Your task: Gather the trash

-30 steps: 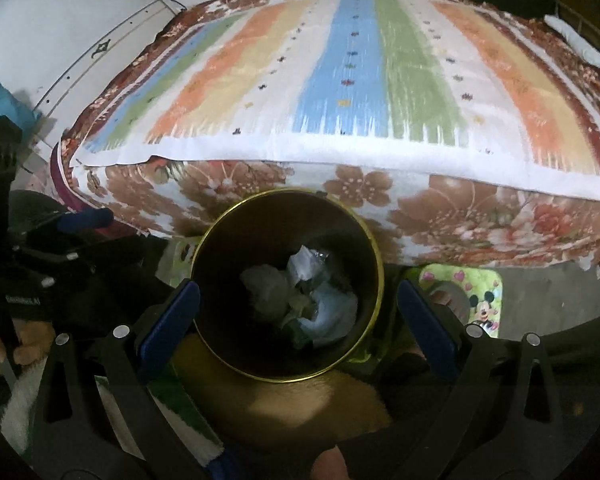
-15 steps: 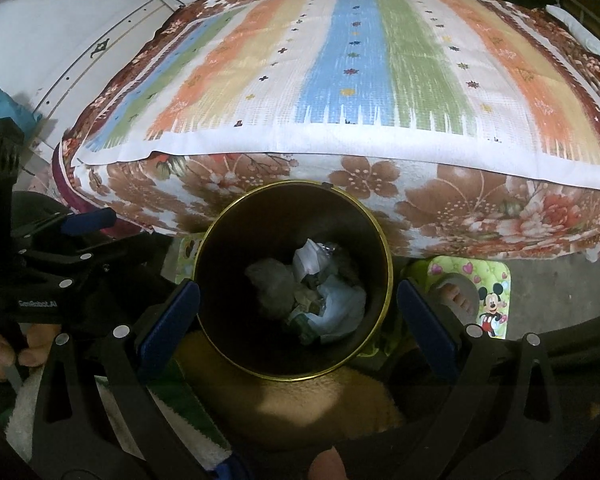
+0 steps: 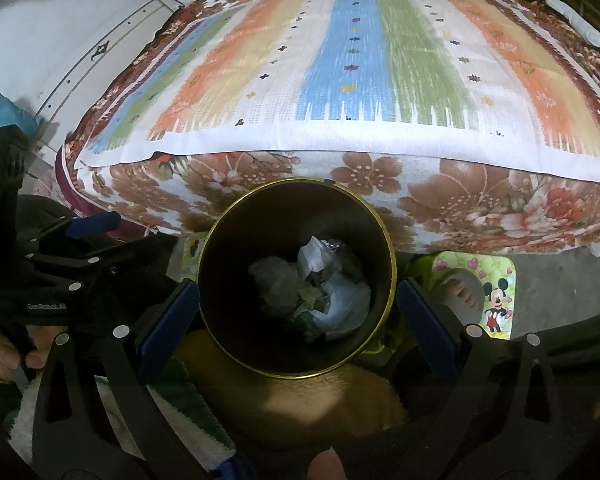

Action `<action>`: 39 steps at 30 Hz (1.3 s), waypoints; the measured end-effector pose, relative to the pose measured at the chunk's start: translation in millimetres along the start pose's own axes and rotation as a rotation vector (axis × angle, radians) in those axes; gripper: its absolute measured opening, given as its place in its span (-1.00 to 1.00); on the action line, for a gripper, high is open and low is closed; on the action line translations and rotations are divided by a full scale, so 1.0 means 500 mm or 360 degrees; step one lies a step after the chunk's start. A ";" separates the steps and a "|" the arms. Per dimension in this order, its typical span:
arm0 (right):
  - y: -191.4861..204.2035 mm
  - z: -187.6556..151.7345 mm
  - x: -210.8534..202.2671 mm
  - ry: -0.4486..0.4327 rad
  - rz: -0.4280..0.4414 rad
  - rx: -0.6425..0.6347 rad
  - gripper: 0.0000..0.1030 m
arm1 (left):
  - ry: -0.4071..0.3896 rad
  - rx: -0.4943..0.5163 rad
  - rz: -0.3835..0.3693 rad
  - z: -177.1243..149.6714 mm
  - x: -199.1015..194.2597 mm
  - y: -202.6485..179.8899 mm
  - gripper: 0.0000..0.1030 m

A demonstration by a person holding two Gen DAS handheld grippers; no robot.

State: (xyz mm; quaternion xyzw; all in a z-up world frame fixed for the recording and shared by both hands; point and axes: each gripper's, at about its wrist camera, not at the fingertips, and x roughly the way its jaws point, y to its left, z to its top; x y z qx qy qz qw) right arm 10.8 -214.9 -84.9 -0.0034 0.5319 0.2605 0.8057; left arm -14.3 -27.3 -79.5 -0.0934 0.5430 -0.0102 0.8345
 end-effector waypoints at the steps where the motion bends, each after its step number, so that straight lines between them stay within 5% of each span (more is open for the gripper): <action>1: -0.001 0.001 0.000 -0.0001 0.0001 -0.0002 0.83 | -0.0002 0.0002 0.0000 0.000 0.000 0.000 0.89; 39: -0.021 0.006 -0.010 -0.0010 0.0074 0.0097 0.83 | 0.0001 0.0004 -0.0001 -0.004 0.000 -0.001 0.89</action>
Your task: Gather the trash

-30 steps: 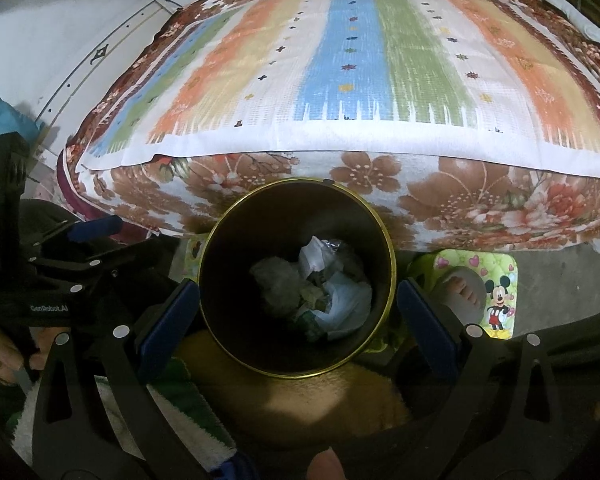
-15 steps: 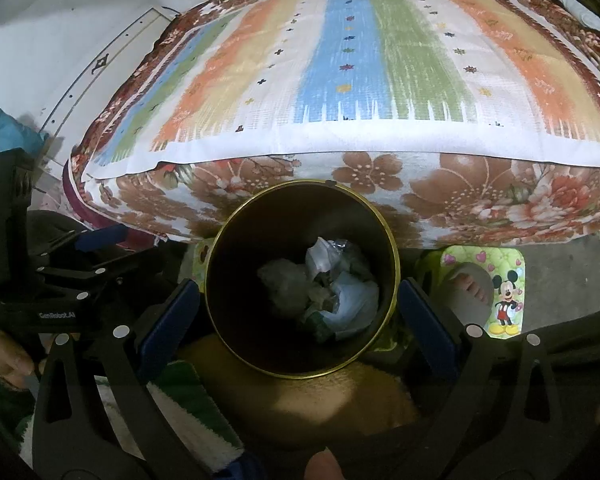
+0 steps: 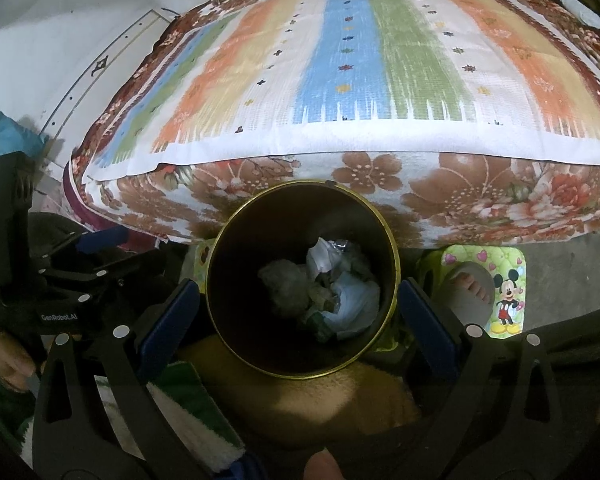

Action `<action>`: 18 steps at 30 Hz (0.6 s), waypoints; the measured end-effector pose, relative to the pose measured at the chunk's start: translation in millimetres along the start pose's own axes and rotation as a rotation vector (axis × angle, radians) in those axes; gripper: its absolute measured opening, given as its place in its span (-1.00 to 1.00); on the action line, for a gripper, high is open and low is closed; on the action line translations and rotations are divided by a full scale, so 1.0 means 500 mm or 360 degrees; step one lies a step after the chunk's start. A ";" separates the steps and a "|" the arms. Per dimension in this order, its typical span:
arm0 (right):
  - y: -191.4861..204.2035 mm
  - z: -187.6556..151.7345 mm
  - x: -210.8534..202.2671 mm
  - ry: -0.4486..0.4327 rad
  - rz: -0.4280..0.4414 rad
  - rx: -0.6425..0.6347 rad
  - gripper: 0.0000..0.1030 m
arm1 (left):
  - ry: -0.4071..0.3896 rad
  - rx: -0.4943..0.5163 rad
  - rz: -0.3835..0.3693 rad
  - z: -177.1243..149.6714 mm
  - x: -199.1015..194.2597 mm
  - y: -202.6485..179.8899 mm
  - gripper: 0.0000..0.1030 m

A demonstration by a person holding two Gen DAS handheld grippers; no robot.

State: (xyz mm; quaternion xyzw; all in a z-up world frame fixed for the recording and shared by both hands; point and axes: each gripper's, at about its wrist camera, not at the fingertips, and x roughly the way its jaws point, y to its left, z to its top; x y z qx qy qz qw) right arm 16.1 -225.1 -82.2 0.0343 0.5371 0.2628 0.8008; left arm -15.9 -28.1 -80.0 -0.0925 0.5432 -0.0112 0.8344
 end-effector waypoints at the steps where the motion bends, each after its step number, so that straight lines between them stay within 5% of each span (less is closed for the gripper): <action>1: 0.000 -0.001 0.000 0.0001 0.0000 -0.0002 0.83 | 0.0000 -0.0002 -0.0001 0.001 0.000 0.001 0.89; 18: 0.000 0.000 0.000 0.0003 0.0000 0.0002 0.83 | -0.0002 0.0000 -0.0004 0.000 0.000 0.001 0.89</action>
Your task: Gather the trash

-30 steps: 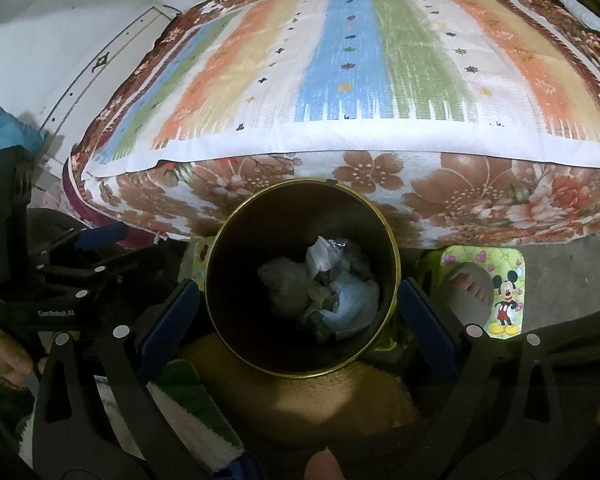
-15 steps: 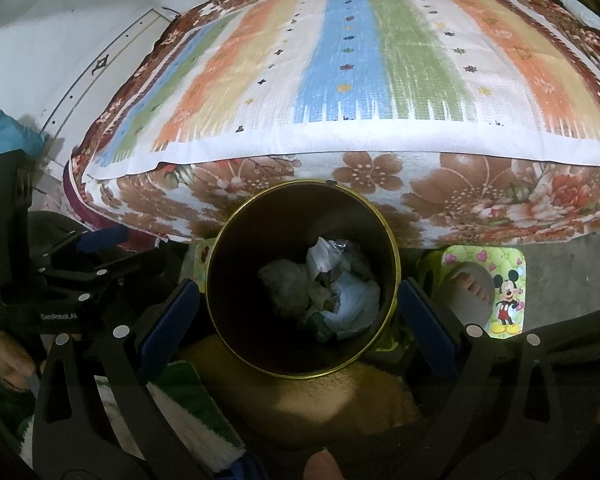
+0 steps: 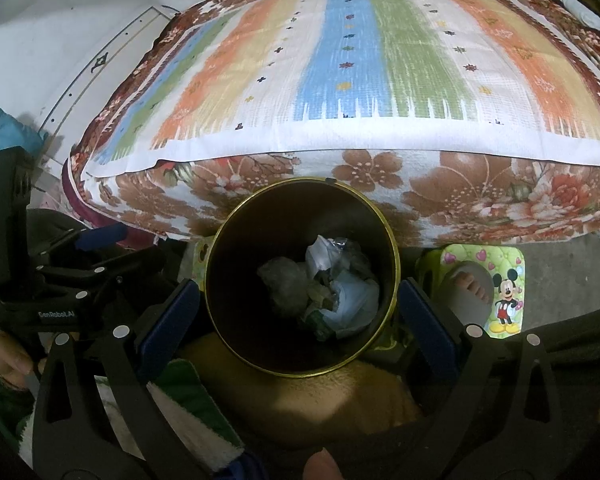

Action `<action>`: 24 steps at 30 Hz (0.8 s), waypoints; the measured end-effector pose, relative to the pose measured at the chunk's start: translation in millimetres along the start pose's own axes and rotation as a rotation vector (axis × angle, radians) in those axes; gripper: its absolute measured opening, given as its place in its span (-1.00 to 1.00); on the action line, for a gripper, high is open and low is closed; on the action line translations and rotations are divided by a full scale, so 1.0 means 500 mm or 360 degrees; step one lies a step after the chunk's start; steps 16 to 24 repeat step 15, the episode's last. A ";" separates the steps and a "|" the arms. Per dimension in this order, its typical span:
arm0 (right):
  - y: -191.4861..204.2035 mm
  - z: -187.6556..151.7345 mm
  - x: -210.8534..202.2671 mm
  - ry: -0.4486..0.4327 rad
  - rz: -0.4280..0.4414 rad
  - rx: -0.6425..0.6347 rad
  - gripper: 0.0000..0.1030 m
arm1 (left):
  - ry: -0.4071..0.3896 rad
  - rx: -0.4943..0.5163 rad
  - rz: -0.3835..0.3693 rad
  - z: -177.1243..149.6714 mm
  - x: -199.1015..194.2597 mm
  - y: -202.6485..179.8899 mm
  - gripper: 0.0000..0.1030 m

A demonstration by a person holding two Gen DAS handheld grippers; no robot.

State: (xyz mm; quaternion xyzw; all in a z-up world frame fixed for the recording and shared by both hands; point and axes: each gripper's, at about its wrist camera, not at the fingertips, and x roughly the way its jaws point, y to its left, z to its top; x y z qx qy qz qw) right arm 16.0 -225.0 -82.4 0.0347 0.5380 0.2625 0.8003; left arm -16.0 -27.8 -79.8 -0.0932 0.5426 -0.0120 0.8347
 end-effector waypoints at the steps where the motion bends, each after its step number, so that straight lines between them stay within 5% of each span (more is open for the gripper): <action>1: 0.000 0.000 0.000 0.0000 0.0001 -0.0001 0.83 | 0.0001 -0.0001 0.0002 0.001 0.001 0.000 0.89; 24: 0.001 0.000 0.000 0.0001 -0.0002 0.0000 0.83 | 0.0012 -0.0016 -0.0013 -0.008 0.007 0.002 0.89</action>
